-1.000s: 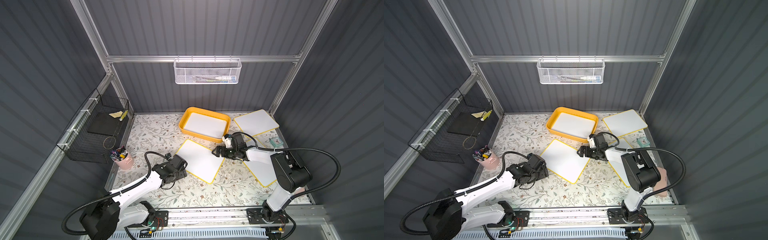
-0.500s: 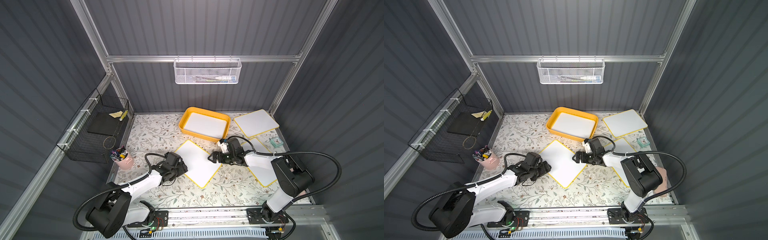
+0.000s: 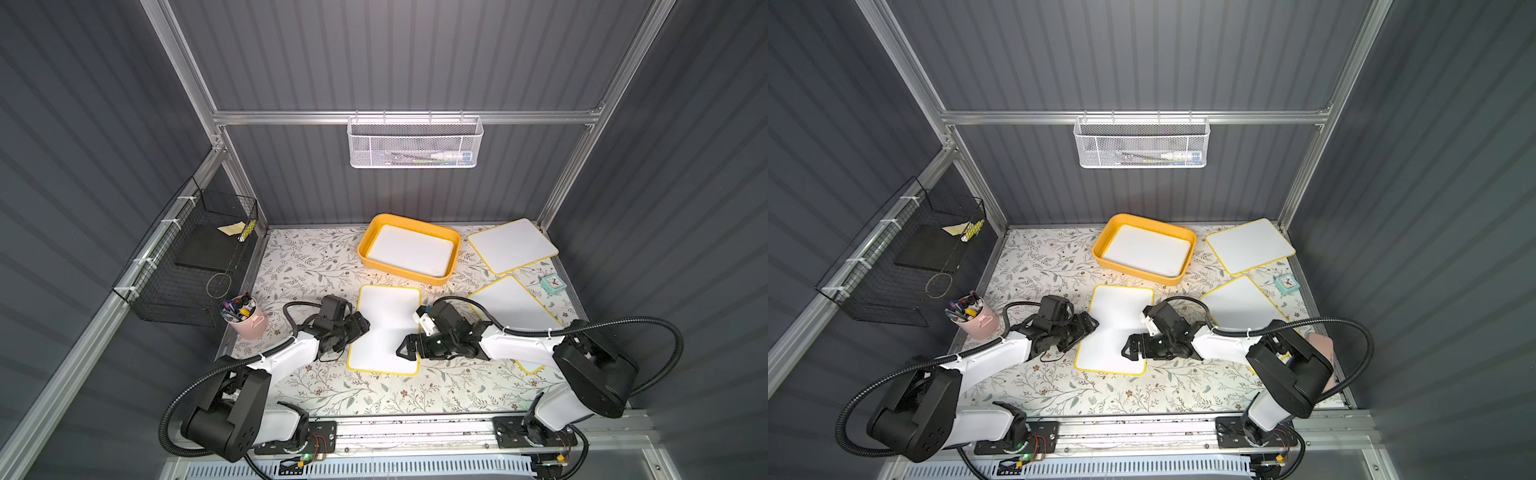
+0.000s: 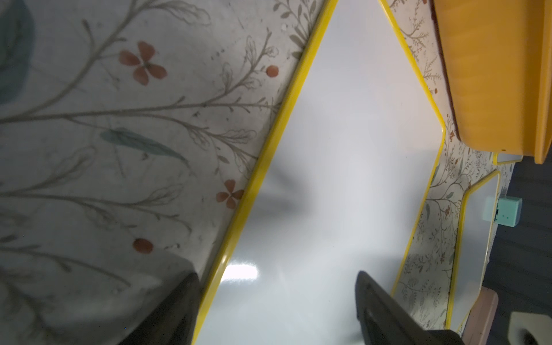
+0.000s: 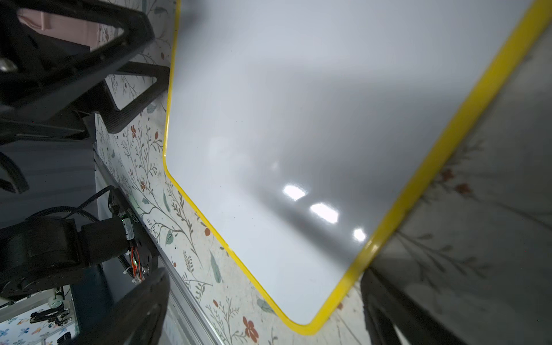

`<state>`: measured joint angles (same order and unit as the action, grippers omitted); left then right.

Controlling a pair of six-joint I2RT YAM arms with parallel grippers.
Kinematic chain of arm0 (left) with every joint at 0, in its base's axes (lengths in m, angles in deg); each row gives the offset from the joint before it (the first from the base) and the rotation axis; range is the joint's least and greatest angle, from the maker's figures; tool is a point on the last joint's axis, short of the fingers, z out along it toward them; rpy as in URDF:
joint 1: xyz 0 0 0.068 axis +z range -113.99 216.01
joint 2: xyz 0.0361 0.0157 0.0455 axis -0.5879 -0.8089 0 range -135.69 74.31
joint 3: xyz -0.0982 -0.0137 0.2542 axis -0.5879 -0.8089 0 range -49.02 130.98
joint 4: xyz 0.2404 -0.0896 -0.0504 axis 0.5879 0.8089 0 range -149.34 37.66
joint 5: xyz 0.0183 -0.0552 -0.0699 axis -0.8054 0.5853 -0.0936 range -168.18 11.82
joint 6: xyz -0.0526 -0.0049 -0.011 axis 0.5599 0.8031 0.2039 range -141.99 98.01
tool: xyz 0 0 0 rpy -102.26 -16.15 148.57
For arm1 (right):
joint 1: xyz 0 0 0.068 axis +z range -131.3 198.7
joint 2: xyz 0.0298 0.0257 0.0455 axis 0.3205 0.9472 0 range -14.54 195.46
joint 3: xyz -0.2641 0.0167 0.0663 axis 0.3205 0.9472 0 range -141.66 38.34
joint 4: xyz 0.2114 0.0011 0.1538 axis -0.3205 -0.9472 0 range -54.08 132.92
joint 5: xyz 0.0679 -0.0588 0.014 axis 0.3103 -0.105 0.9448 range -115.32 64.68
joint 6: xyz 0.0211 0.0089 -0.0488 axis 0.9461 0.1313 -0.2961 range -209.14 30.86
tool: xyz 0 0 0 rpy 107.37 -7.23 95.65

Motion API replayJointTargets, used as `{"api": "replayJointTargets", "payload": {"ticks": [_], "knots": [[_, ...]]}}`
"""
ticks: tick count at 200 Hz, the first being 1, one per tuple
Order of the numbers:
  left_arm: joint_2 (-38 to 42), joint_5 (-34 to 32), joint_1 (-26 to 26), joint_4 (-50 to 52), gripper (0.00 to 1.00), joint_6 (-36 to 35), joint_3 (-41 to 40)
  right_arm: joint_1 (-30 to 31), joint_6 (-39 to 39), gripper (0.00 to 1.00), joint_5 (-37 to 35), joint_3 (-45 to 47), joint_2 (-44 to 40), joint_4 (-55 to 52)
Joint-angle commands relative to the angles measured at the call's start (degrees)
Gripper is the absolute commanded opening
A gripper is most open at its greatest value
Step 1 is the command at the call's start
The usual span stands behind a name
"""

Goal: Put the whiteboard into the storage box
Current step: Pick up the whiteboard at the center of the board.

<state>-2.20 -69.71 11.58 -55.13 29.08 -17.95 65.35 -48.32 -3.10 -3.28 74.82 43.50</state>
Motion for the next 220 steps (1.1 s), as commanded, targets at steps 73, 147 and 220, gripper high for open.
{"api": "replayJointTargets", "payload": {"ticks": [73, 147, 220], "knots": [[-1.88, 6.83, 10.53, 10.23, 0.82, -13.54, 2.85, -12.11, -3.11, 0.99, -0.96, -3.28, 1.10, -5.16], [-13.38, 22.59, 13.61, 4.81, 0.82, -18.68, 5.40, -12.11, -2.14, 0.99, 1.93, -6.50, 6.39, -2.83], [-15.50, 23.62, 13.57, 9.39, 0.81, -25.59, 6.85, -12.02, -1.35, 0.99, 5.42, -8.10, 9.71, -2.22]]}}
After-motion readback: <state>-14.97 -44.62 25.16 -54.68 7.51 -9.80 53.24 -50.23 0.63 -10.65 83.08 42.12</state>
